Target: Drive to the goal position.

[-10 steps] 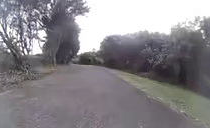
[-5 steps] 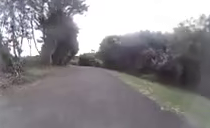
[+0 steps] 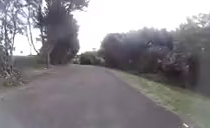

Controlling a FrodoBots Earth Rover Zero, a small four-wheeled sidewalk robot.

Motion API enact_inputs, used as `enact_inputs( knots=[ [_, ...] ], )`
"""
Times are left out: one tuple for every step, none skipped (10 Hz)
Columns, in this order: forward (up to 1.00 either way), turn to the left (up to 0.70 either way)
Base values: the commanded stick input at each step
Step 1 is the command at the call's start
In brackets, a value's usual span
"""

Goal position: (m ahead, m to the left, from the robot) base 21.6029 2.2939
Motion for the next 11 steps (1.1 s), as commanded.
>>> enact_inputs(
  knots=[
    [1.00, 0.16],
    [1.00, 0.15],
    [1.00, 0.14],
    [1.00, 0.14],
    [1.00, 0.14],
    [1.00, 0.13],
    [1.00, 0.13],
    [1.00, 0.12],
    [1.00, 0.10],
    [1.00, 0.06],
    [1.00, 0.05]
  ],
)
